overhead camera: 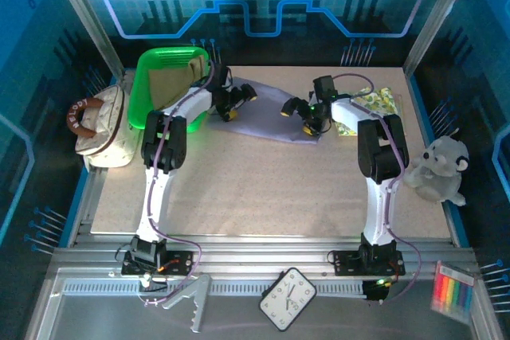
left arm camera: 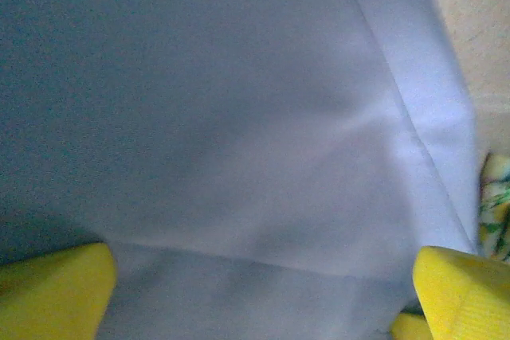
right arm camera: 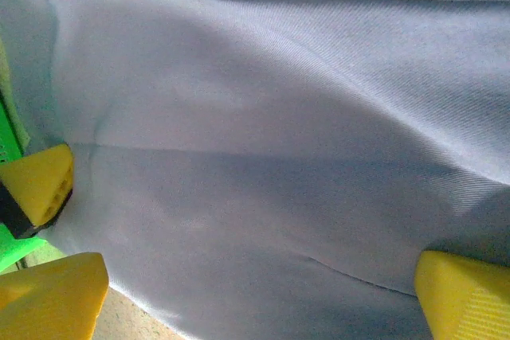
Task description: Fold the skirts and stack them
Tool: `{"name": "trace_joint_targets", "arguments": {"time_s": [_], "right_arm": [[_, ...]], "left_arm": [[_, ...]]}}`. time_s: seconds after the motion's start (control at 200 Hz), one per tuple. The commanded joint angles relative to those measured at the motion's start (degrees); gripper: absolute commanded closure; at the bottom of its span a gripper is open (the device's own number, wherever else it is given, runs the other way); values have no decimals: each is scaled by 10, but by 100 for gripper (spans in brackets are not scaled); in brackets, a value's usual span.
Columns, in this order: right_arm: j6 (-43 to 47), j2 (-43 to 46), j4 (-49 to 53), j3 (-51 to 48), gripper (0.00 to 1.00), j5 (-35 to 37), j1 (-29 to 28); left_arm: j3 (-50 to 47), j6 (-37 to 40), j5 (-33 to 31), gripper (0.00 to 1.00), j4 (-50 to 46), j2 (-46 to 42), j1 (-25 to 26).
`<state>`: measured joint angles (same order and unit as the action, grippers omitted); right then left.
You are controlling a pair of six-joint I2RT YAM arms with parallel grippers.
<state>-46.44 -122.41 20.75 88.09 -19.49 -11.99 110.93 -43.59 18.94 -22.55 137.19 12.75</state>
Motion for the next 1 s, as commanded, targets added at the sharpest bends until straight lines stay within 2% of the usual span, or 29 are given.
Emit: {"name": "trace_joint_targets", "arguments": {"time_s": [0.0,0.165,0.365,0.555,0.645,0.725,0.91,0.995], "right_arm": [[9,-1,33,-43,0,3,-2],[28,36,38,-101,0,-10,-3],[58,117,62,-205,0,-11,-14],[39,201,62,-282,0,-17,-33],[23,247,52,-286,0,-20,-44],[14,265,46,-263,0,-6,-52],[-39,226,-44,-203,0,11,-65],[-56,189,-65,-172,0,37,-74]], "left_arm": [[-83,-5,-5,1,11,-25,16],[-258,-31,6,1,56,-108,30],[-485,-49,-16,1,84,-276,59],[-609,-79,-46,1,47,-413,70],[-607,-83,-69,1,27,-471,69],[-568,-73,-71,1,31,-481,69],[-408,-55,-65,1,40,-362,69],[-363,-61,-87,1,59,-306,68]]}}
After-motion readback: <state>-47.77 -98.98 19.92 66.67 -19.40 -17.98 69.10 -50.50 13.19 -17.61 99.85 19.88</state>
